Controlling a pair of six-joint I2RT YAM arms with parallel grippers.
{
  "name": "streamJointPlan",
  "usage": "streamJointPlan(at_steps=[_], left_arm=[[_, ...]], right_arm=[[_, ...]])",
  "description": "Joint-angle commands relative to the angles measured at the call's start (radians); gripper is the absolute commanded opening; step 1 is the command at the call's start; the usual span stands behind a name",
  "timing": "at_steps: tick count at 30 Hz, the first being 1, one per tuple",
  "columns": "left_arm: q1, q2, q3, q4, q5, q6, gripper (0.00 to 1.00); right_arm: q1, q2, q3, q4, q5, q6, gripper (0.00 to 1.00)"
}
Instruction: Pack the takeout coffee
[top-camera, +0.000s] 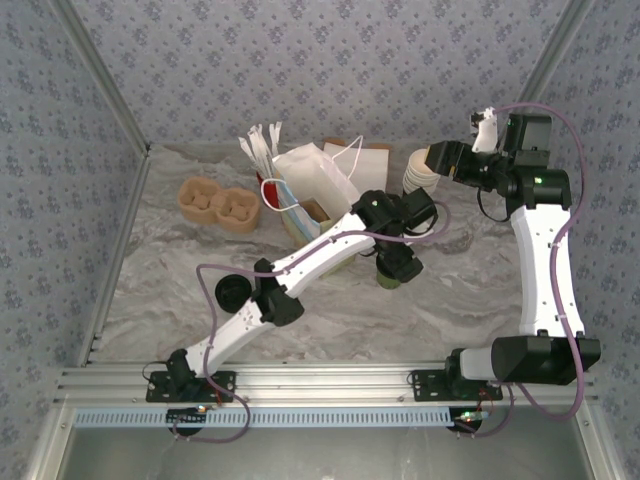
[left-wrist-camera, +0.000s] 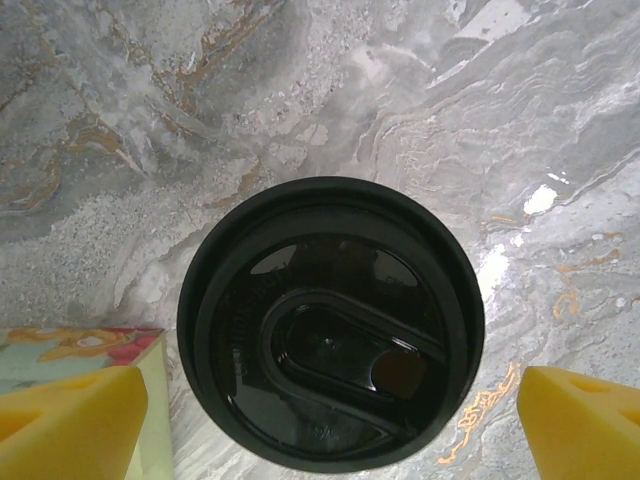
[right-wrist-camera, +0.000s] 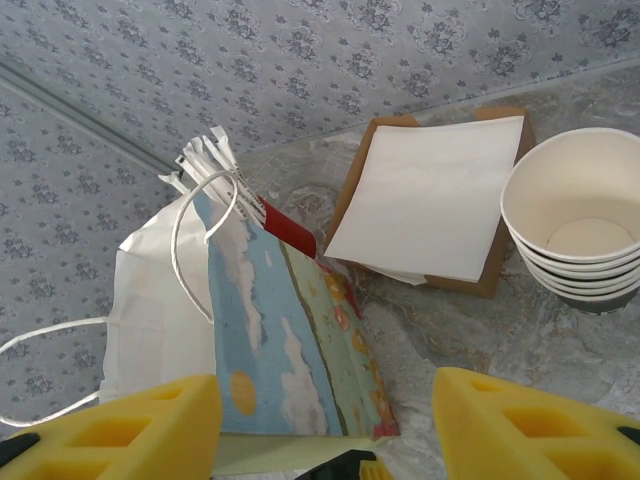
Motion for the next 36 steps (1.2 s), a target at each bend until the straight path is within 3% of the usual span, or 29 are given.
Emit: streamJointPlan(at_steps=[1,22,31,36], left_arm=[[0.004,0.02,0.018,-0.018,0.021,-0.004,0.95],[0.01,0.048,0.024,0.0,0.044,-0.001,0.83],[0.012,0.044,0.046,-0.007,0.057,-0.006,0.68],[0.004,0.015,0.052,-0.023,0.05,-0.003,0.65]], right_arm=[[-0.009,-0.012,-0.005,0.015,-0.023,0.013,0.6],[-0.017,-0.011,-0.013,0.014,-0.013,0.008,0.6],[-0.02,-0.013,-0.019,0.013,-0.019,0.009,0.6],[-0.021,-0.017,-0.019,0.016,-0.022,0.012,0.6]])
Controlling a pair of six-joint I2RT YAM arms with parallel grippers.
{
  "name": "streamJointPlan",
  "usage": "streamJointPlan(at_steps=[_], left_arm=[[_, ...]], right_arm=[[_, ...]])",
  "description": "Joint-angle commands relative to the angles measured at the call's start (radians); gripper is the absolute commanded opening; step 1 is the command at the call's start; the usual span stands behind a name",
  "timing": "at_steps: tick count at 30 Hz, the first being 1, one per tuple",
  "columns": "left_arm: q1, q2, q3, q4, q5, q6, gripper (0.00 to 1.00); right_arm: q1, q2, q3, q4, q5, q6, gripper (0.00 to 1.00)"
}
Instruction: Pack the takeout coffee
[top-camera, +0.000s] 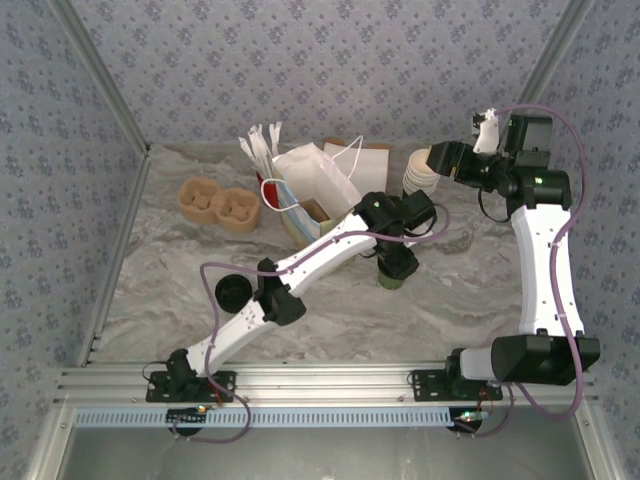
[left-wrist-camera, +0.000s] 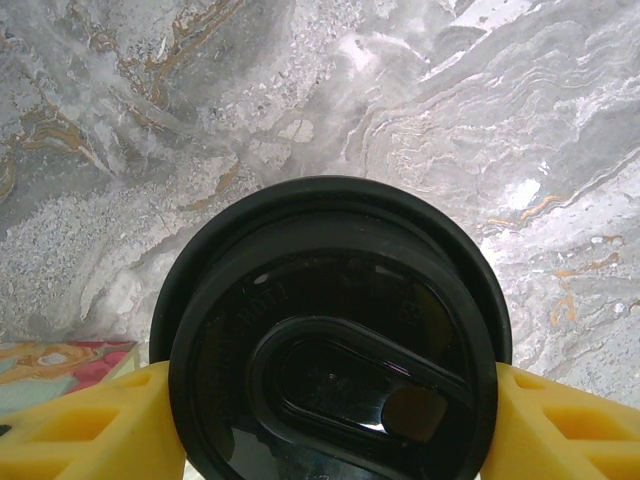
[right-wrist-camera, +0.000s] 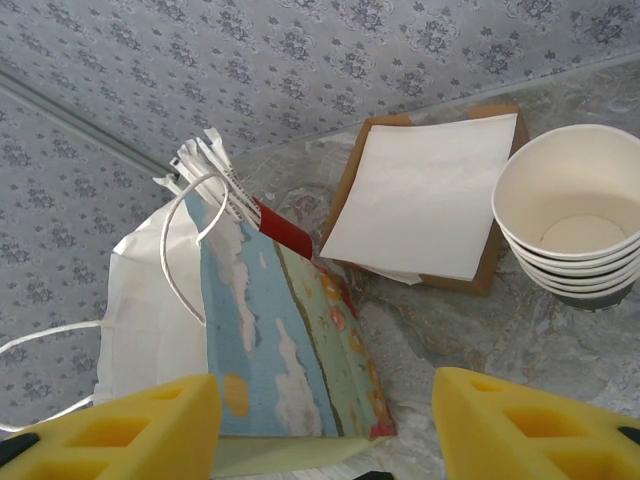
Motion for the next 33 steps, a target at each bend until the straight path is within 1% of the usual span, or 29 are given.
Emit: streamJointPlan(at_steps=[1,7,13,17,19,22,24,26,29,31,33], left_arm=[[-0.01,-0.029,0.036,-0.029,0.006,0.002,0.65],[-0.046,-0.145,-0.006,-0.047,-0.019,0.011,0.65],[-0.073,-0.297,-0.082,-0.081,-0.026,0.006,0.65],[-0.082,-0.405,-0.125,-0.102,-0.029,-0.004,0.65],[-0.082,-0.453,-0.138,-0.11,-0.032,-0.013,0.65],[-0.082,-0.523,-0.157,-0.122,-0.059,-0.023,0.65],[-0.077,-0.573,-0.177,-0.13,-0.079,-0.028,0.65],[-0.066,-0.624,-0.211,-0.134,-0.087,-0.025,0.65],[-0.02,-0.698,-0.236,-0.153,-0.126,-0.034,0.65],[0.02,-0.741,-0.242,-0.154,-0.135,-0.035,0.65],[0.053,-0.771,-0.244,-0.152,-0.143,-0.029,0.65]], right_arm=[[-0.008,-0.017,-0.006,0.009,-0.021,0.014,0.6],[-0.017,-0.033,0.004,0.011,-0.037,0.035,0.6],[-0.06,-0.067,0.044,-0.028,-0.034,0.096,0.6],[-0.072,-0.094,0.083,-0.096,-0.019,0.156,0.6],[-0.068,-0.108,0.095,-0.143,0.01,0.211,0.6],[-0.065,-0.122,0.114,-0.237,0.054,0.25,0.6],[-0.038,-0.139,0.101,-0.252,0.06,0.278,0.59],[0.016,-0.15,0.084,-0.264,0.096,0.287,0.59],[0.121,-0.152,0.047,-0.269,0.16,0.304,0.59],[0.195,-0.149,0.005,-0.238,0.203,0.333,0.58],[0.263,-0.141,-0.035,-0.185,0.218,0.369,0.57]])
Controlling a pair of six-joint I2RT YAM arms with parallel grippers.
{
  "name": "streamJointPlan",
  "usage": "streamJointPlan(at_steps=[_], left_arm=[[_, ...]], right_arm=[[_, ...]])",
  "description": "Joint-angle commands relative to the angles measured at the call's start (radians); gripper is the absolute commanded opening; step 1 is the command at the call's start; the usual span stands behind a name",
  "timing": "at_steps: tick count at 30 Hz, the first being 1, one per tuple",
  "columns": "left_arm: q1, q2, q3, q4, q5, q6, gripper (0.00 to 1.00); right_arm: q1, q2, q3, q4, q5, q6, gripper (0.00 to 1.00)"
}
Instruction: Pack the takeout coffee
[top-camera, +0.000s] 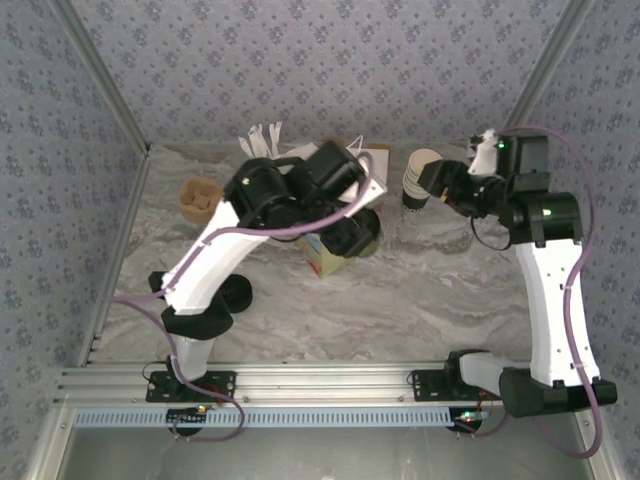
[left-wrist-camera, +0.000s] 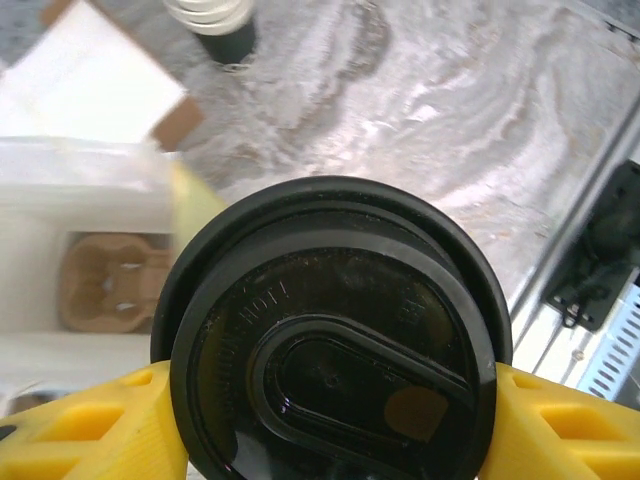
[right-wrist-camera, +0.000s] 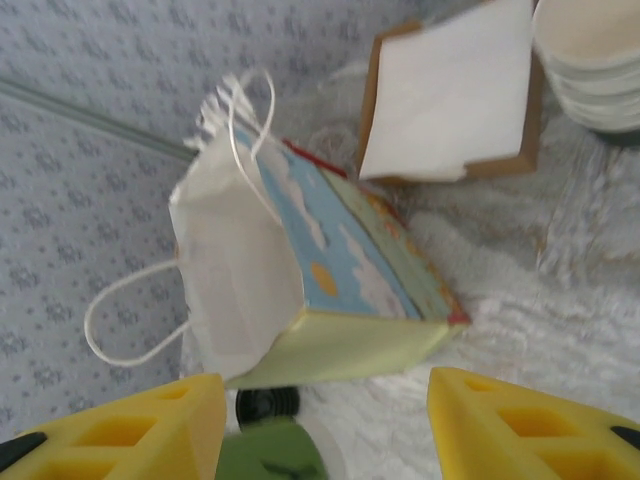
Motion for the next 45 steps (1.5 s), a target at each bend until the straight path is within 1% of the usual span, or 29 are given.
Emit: streamJointPlan(at_steps=[1,4,6,9,12,15,19,25,30,33,39,40,43,45], left_arm=[[0.059,-0.082,-0.002,-0.033,-0.041,-0.011,0.65],[0.104,-0.111,-0.007,-0.03,-0.042,-0.008,0.65],[0.128,-0.123,-0.007,-0.03,-0.052,-0.009,0.65],[0.162,-0.131,-0.001,-0.03,-0.061,-0.01,0.65],[0.187,-0.131,0.002,-0.031,-0.076,-0.008,0.65],[0.22,-0.122,0.013,-0.036,-0.121,-0.009,0.65],[0.267,-0.104,0.028,-0.036,-0.146,-0.012,0.64],[0.281,-0.082,0.052,-0.03,-0.15,-0.01,0.64],[0.285,-0.076,0.064,-0.029,-0.158,-0.008,0.64],[0.289,-0.078,0.065,-0.027,-0.162,-0.007,0.64],[0.296,-0.067,0.072,-0.032,-0.167,-0.009,0.63],[0.296,-0.066,0.072,-0.032,-0.165,-0.01,0.63],[0.296,-0.067,0.07,-0.034,-0.166,-0.012,0.63],[0.296,-0.07,0.063,-0.036,-0.166,-0.01,0.63]], right_arm=[[0.095,0.022,-0.058,0.056,0.08,0.075,0.57],[0.195,0.056,-0.088,0.145,0.132,0.069,0.57],[0.242,0.089,-0.1,0.199,0.159,0.054,0.57],[0.29,0.156,-0.094,0.272,0.143,-0.01,0.57],[0.331,0.219,-0.058,0.305,0.151,-0.061,0.57],[0.346,0.284,-0.023,0.318,0.182,-0.113,0.58],[0.347,0.361,0.025,0.316,0.184,-0.168,0.58],[0.347,0.434,0.077,0.309,0.155,-0.239,0.56],[0.346,0.483,0.118,0.285,0.147,-0.297,0.52],[0.345,0.507,0.139,0.271,0.124,-0.319,0.43],[0.347,0.533,0.156,0.263,0.059,-0.33,0.2],[0.347,0.532,0.156,0.261,0.042,-0.333,0.17],[0.355,0.525,0.165,0.243,0.01,-0.348,0.12],[0.358,0.517,0.169,0.225,-0.014,-0.359,0.11]])
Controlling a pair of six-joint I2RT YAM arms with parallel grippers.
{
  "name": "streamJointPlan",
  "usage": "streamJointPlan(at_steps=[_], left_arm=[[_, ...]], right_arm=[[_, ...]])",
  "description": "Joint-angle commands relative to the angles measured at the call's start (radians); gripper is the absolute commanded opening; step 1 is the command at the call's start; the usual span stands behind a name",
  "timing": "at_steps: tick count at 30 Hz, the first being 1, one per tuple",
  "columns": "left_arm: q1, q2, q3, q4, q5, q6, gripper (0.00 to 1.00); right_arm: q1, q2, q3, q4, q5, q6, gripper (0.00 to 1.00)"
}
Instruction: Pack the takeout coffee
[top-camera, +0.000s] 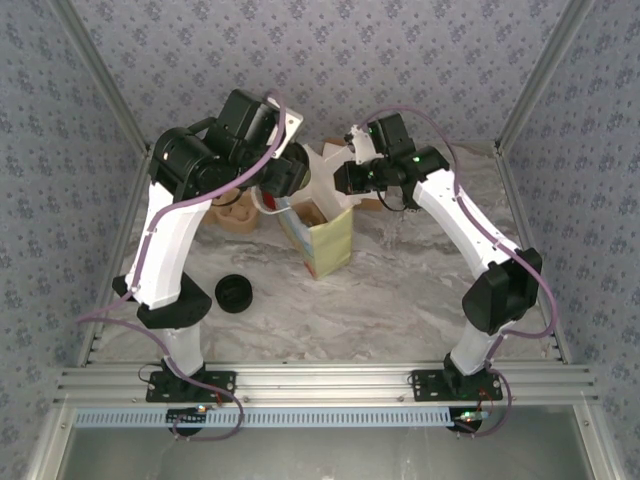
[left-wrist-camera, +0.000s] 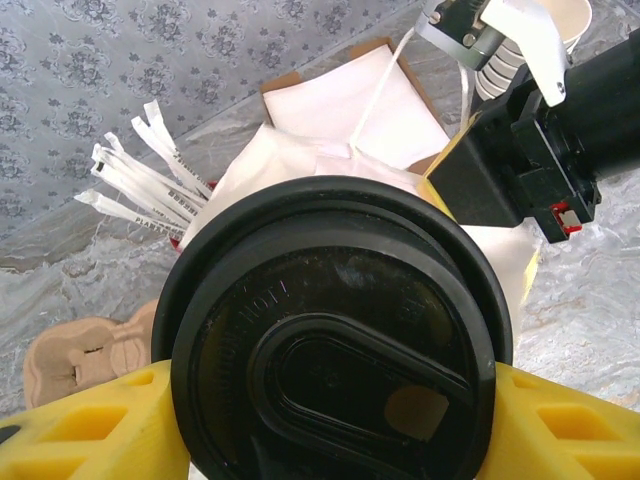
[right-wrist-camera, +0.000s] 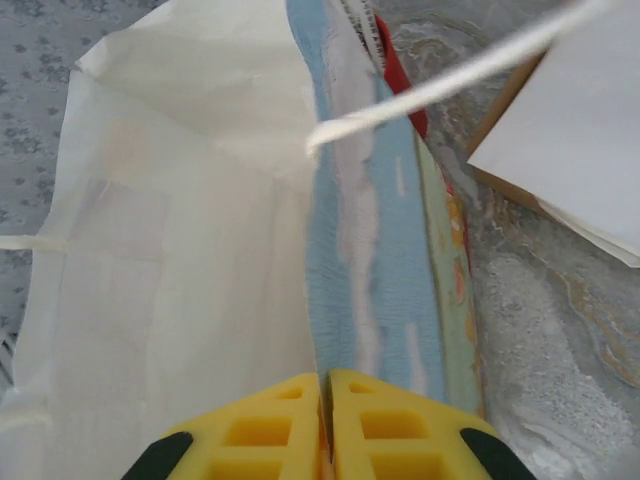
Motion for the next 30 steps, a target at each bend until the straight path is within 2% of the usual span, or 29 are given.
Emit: streamJointPlan(at_steps=[1,8,12,17,21,26,30], left_arm=[[0.006,0.003,0.01,-0.036,-0.012,-0.009,0.63],[0.007,-0.019,-0.049,-0.041,-0.004,-0.005,0.63],[0.007,-0.025,-0.083,-0.042,0.04,-0.012,0.62],[0.006,-0.049,-0.143,-0.049,0.044,-0.01,0.61],[0.006,-0.084,-0.196,-0.049,0.076,-0.013,0.61],[0.007,-0.105,-0.246,-0.052,0.087,-0.023,0.62],[0.006,-0.086,-0.257,-0.049,0.105,-0.027,0.62]], right_arm=[[0.012,-0.015,0.037,-0.059,-0.078,-0.037,0.1],[0.013,-0.048,0.033,-0.114,-0.165,-0.056,0.06],[0.023,-0.066,0.025,-0.164,-0.183,-0.108,0.05],[-0.005,-0.087,-0.003,-0.208,-0.279,-0.153,0.04],[-0.011,-0.102,-0.017,-0.221,-0.312,-0.175,0.04],[-0.012,-0.119,-0.035,-0.204,-0.249,-0.088,0.05],[0.037,-0.18,-0.107,-0.13,-0.161,0.004,0.04]])
